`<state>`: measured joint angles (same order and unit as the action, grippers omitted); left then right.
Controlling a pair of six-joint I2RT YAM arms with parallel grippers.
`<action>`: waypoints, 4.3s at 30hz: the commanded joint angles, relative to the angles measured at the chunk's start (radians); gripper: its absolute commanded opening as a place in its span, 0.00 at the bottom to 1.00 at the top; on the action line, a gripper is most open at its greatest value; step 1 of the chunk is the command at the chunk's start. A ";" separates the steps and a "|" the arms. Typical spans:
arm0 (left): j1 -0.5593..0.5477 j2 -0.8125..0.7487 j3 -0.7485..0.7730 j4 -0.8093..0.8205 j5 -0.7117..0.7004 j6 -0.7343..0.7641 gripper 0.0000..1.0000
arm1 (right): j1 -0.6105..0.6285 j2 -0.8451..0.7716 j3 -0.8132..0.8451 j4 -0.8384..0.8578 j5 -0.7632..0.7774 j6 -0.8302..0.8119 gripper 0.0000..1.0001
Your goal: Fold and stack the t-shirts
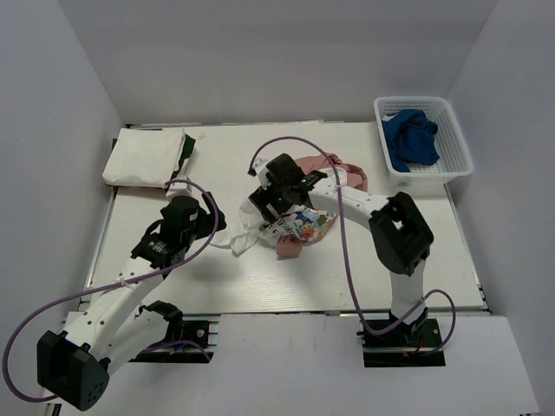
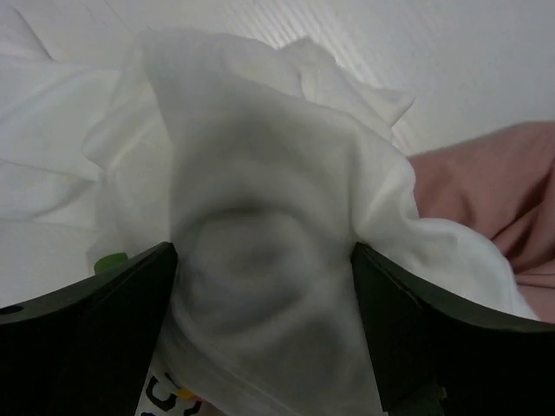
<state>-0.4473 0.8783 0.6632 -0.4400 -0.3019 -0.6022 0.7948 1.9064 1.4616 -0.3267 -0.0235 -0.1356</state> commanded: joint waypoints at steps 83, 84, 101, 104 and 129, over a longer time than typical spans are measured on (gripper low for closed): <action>-0.235 0.918 0.478 0.072 0.333 0.110 0.00 | -0.496 0.385 0.482 -0.030 -0.030 0.041 0.81; -0.235 0.889 0.478 0.072 0.317 0.110 0.00 | -0.497 0.375 0.470 -0.014 -0.041 0.041 0.73; -0.215 0.388 0.533 -0.196 -0.342 -0.013 0.00 | -0.499 -0.426 -0.112 0.489 0.146 0.200 0.00; -0.215 0.311 0.608 -0.258 -0.477 -0.022 0.00 | -0.499 -0.532 -0.135 0.477 0.178 0.192 0.00; -0.214 0.054 1.402 -0.066 -0.075 0.505 0.00 | -0.500 -0.845 0.554 0.104 -0.164 0.189 0.00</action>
<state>-0.6903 0.9283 1.9972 -0.5175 -0.2016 -0.2058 0.3298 1.0462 2.0083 -0.2111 -0.3283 0.0990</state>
